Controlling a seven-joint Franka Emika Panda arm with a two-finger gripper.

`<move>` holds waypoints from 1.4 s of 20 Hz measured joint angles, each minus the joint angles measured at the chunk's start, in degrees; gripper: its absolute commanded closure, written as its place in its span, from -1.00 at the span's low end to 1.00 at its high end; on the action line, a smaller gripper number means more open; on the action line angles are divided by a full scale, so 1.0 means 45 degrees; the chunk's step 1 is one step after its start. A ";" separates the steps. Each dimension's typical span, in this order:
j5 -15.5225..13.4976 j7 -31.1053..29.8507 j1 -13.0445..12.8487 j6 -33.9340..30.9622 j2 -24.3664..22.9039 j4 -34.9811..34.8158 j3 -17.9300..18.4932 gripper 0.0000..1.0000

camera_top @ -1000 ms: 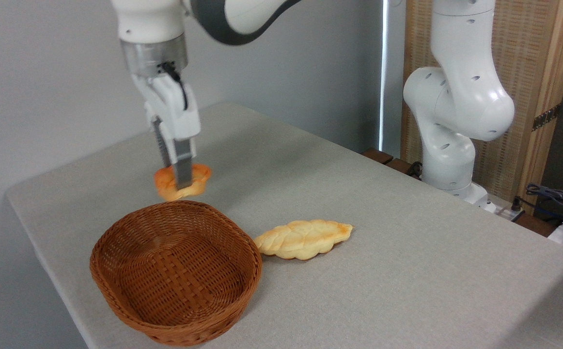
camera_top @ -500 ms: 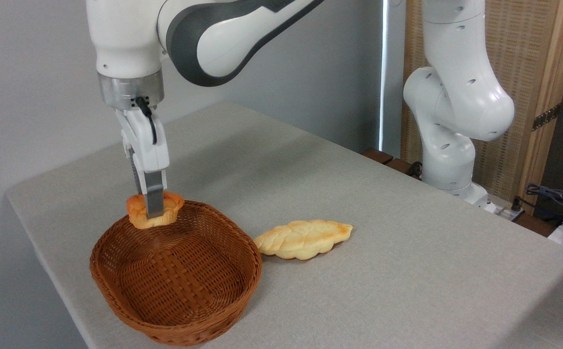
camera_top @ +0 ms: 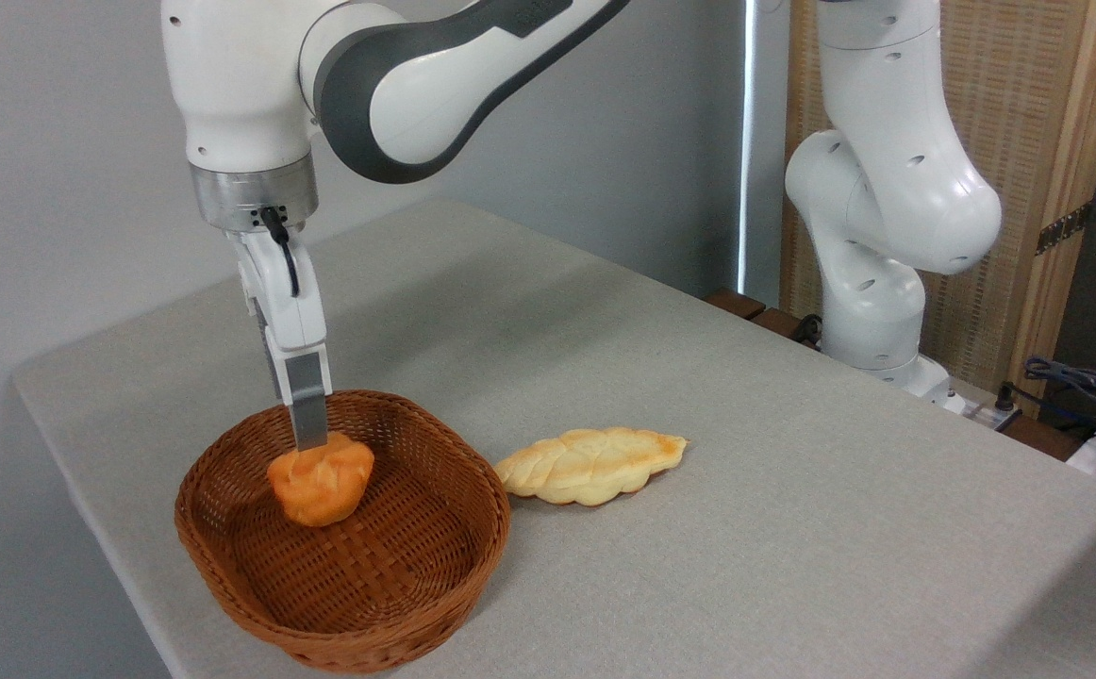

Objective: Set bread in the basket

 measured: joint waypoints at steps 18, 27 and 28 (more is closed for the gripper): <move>-0.0004 -0.0654 0.1104 -0.1978 -0.2106 0.0204 0.0019 -1.00; 0.0147 -0.1550 0.1773 -0.4584 -0.2648 0.0568 0.0422 -1.00; 0.0148 -0.1551 0.1786 -0.4601 -0.2648 0.0616 0.0538 -1.00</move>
